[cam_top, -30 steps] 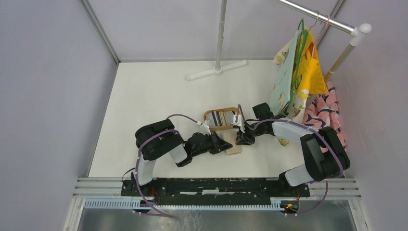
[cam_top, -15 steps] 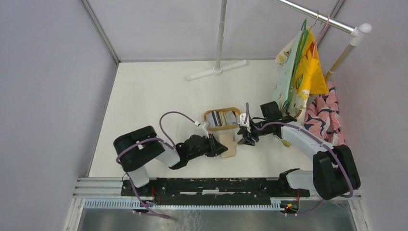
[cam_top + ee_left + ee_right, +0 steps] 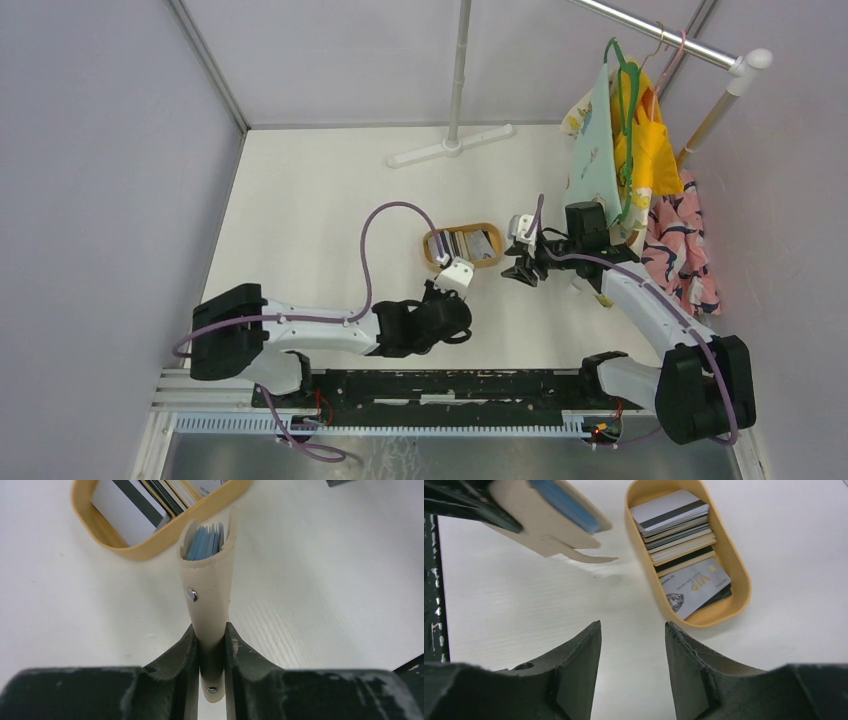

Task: Put the credit cards into the card holder
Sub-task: Turn over the card holder at the center of the board.

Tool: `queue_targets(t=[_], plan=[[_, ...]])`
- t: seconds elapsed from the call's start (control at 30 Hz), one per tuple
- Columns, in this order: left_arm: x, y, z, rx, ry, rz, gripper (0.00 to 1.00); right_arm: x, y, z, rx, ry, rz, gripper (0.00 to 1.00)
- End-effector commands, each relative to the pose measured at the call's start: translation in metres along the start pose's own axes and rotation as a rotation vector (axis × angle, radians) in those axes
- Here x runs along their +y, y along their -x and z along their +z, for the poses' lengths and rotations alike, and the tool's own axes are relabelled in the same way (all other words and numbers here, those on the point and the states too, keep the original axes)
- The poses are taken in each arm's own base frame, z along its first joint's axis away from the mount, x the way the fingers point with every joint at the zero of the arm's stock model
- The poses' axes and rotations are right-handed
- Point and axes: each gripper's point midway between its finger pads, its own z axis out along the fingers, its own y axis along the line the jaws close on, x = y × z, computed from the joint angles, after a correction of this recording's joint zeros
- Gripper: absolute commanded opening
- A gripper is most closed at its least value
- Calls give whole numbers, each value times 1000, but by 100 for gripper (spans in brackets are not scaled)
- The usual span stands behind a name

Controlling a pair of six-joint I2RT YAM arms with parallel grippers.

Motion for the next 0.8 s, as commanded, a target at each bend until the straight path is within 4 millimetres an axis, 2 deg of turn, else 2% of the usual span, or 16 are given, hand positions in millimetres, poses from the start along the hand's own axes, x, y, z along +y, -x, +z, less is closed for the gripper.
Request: queue_targets(t=[0.0, 0.07, 0.17, 0.3, 0.4, 0.57, 0.77], plan=[[23, 36, -29, -73, 232, 287, 2, -20, 8, -8, -32, -94, 50, 56], [15, 37, -35, -83, 280, 378, 2, -23, 6, -9, -35, -101, 77, 56], [8, 27, -36, -76, 376, 534, 2, -27, 1, -12, -35, -112, 113, 57], [0, 10, -28, -83, 512, 690, 2, -31, -5, -16, -40, -124, 153, 57], [-12, -5, -19, -77, 547, 758, 3, -32, -9, -17, -43, -122, 182, 57], [-32, -28, -10, -28, 480, 792, 18, -33, -14, -17, -43, -116, 212, 57], [-55, -61, 1, 65, 272, 722, 47, -33, -16, -17, -46, -110, 220, 57]])
